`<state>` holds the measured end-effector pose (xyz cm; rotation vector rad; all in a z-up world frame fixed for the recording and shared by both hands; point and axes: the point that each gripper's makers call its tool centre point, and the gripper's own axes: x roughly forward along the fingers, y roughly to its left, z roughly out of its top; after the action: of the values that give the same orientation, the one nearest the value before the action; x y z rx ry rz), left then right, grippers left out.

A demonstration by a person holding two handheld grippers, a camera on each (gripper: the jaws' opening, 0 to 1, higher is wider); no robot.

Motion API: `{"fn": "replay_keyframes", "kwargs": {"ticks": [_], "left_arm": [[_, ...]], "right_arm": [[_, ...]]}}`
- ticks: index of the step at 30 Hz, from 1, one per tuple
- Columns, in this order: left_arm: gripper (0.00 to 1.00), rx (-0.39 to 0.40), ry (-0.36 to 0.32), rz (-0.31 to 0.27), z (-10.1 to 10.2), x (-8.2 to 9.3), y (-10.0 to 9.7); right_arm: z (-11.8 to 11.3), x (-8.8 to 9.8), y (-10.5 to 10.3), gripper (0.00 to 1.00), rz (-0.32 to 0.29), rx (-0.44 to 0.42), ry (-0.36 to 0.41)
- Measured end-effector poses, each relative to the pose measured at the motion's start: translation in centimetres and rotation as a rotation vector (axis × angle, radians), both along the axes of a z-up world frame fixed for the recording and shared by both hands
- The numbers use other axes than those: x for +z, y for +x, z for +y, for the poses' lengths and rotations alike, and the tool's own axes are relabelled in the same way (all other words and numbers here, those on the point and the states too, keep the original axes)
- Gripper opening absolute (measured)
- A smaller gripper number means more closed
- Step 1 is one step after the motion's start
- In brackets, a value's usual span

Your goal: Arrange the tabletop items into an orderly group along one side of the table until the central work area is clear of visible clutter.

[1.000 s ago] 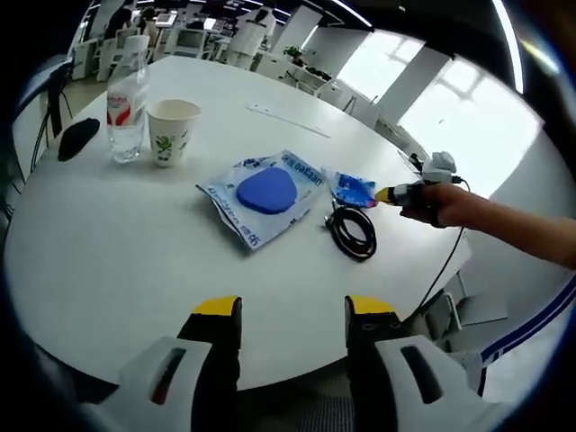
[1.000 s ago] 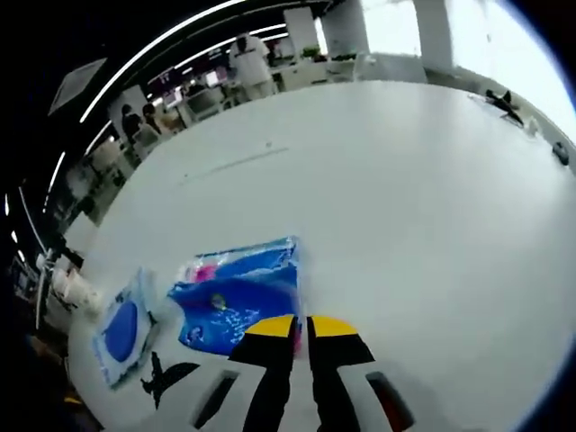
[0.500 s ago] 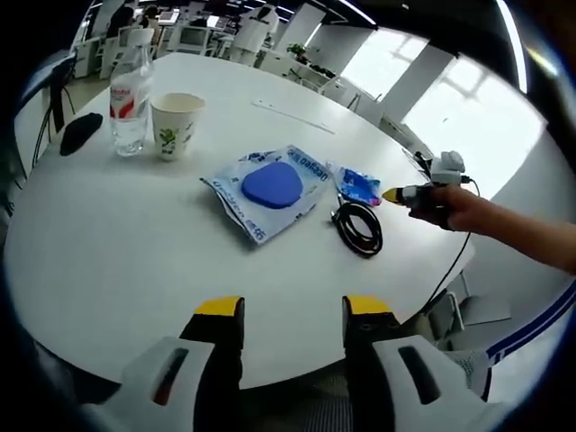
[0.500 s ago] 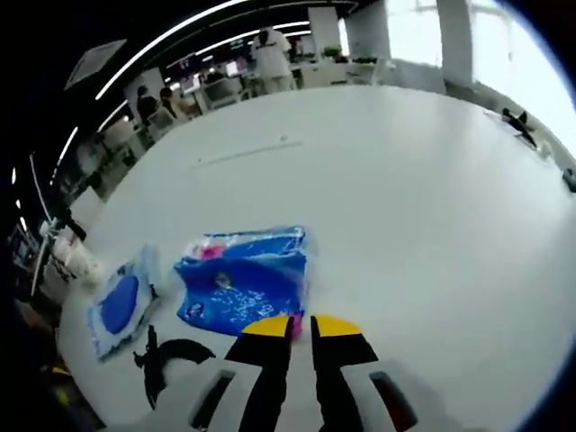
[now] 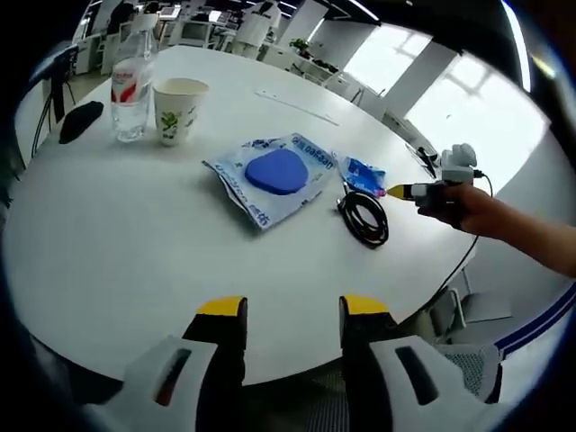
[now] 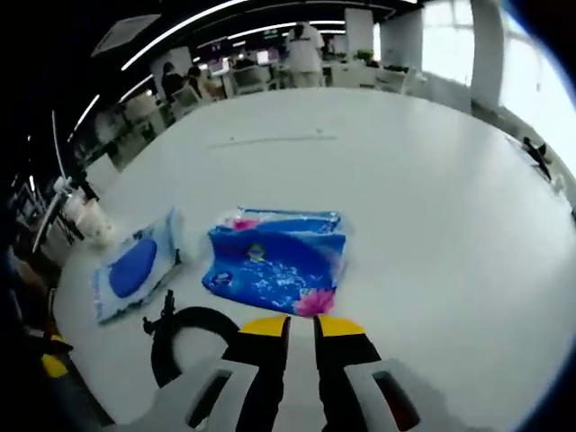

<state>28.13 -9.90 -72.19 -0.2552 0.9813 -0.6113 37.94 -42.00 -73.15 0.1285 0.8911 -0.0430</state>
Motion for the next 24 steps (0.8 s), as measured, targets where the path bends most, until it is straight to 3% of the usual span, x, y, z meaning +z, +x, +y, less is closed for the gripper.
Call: {"fn": "replay_keyframes", "kwargs": {"ticks": [9, 24], "left_arm": [[0.39, 0.009, -0.008, 0.009, -0.3, -0.5, 0.7], [0.34, 0.089, -0.028, 0.015, 0.5, -1.2, 2.5]], "right_arm": [[2.3, -0.1, -0.8, 0.10, 0.002, 0.072, -0.019], [7.4, 1.1, -0.2, 0.10, -0.041, 0.181, -0.019]]}}
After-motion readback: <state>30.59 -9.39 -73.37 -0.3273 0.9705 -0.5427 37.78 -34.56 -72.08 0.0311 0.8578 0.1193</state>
